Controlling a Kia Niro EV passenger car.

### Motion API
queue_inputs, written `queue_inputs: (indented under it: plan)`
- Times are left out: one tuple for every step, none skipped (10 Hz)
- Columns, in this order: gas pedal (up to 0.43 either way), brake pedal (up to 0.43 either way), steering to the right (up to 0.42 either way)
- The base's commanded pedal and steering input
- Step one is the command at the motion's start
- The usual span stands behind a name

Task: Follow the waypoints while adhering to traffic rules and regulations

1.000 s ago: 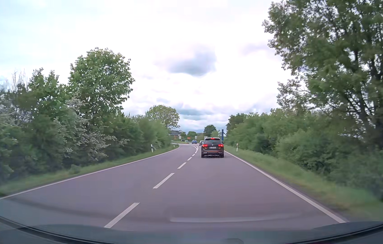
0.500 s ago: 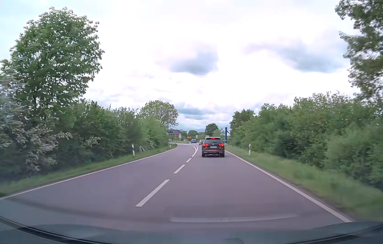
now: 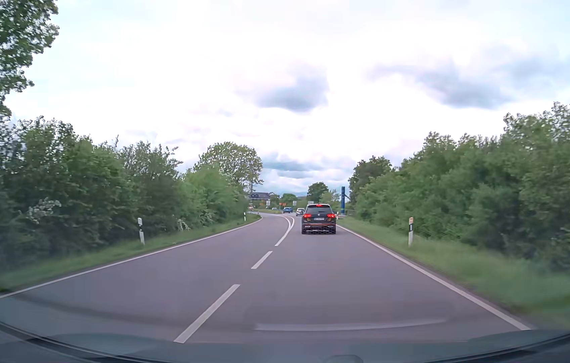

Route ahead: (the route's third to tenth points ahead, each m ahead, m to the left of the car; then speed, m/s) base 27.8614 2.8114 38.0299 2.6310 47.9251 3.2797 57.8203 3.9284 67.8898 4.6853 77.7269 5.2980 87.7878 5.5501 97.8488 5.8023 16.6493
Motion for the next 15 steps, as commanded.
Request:
queue_inputs:
  plan:
    - [0.067,0.000,-0.005]
    - [0.067,0.000,-0.004]
    - [0.067,0.000,-0.004]
    - [0.067,0.000,-0.004]
    - [0.028,0.000,-0.005]
    - [0.000,0.000,-0.005]
    - [0.000,0.000,-0.005]
    - [0.000,0.000,-0.004]
    - [0.000,0.000,-0.005]
    - [0.000,0.000,-0.005]
    - [0.000,0.000,-0.004]
    - [0.000,0.000,-0.004]
    - [0.000,0.000,-0.005]
    - [0.000,0.000,-0.005]
    - [0.000,0.000,-0.006]
